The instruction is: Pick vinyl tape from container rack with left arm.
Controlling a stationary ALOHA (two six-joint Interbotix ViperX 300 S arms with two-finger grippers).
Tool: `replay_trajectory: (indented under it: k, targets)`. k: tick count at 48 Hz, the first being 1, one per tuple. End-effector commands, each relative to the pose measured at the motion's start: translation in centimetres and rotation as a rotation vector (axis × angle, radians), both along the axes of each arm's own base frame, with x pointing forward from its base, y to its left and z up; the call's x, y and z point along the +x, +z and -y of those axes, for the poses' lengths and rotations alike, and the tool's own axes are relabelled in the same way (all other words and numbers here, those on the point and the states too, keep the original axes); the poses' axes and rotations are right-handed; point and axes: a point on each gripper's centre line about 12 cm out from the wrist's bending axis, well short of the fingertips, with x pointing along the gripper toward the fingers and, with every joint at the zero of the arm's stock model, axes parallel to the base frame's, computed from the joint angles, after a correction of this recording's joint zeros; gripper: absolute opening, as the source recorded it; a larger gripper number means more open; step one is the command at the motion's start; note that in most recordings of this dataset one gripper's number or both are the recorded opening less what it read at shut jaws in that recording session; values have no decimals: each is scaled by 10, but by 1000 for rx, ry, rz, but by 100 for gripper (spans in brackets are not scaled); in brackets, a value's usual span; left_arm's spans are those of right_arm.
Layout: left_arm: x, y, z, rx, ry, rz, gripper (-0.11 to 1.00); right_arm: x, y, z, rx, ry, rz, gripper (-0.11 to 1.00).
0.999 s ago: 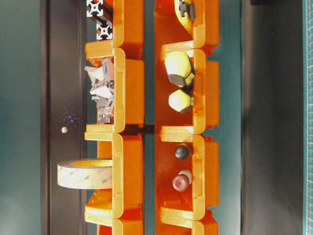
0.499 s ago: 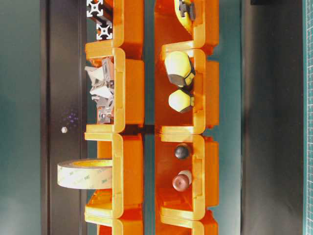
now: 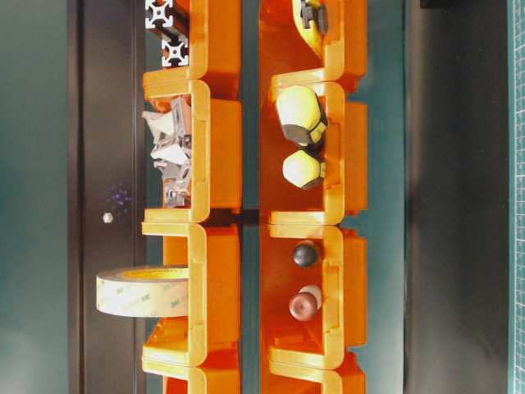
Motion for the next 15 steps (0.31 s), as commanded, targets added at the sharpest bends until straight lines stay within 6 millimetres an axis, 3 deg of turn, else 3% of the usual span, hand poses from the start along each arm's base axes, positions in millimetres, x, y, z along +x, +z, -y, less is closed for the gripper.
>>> replay_trajectory:
  k: [1, 15]
  targets:
    - [3, 0, 0, 8, 2, -14, 83, -2, 6, 1, 1, -6, 17, 0]
    - [2, 0, -1, 6, 10, -11, 83, -13, 12, 2, -2, -8, 17, 0]
